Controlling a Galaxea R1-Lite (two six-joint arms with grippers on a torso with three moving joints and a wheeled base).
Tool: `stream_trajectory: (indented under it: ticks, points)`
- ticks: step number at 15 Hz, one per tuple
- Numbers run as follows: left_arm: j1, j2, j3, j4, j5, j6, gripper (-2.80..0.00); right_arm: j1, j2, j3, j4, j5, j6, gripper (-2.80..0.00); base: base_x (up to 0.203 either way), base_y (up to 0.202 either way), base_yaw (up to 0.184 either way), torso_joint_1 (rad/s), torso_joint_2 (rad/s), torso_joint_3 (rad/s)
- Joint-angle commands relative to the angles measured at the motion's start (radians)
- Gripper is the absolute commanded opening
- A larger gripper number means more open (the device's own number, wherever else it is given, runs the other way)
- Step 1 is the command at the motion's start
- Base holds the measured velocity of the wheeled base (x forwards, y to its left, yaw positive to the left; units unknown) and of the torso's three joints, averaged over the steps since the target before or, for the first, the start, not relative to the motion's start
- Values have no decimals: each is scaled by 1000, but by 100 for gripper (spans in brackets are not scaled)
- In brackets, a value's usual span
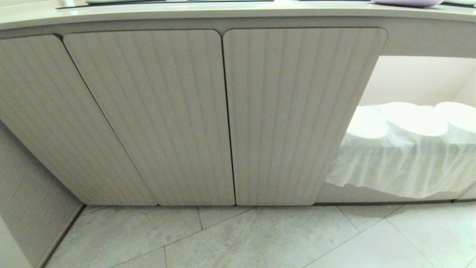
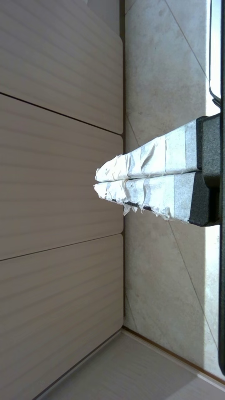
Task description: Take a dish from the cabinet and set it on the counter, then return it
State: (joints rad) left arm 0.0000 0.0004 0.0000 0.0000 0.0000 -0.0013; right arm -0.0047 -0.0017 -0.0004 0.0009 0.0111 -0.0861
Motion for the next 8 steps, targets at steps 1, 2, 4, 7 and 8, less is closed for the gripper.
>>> stream_trajectory:
  ticks: [1, 2, 4, 7, 8]
  points:
    - [0, 0, 0, 0, 0, 0, -280, 0, 2, -1, -1, 1, 4, -280, 0, 0, 0, 0, 0, 0]
    - [0, 0, 0, 0, 0, 0, -280, 0, 2, -1, -1, 1, 5, -280, 0, 0, 0, 0, 0, 0]
    - [0, 0, 0, 0, 0, 0, -280, 0, 2, 0, -1, 1, 5, -280, 0, 0, 0, 0, 0, 0]
    - [0, 0, 0, 0, 0, 0, -280, 0, 2, 0, -1, 0, 5, -280, 0, 0, 0, 0, 0, 0]
    - [0, 0, 0, 0, 0, 0, -280, 0, 2, -1, -1, 0, 5, -280, 0, 0, 0, 0, 0, 0]
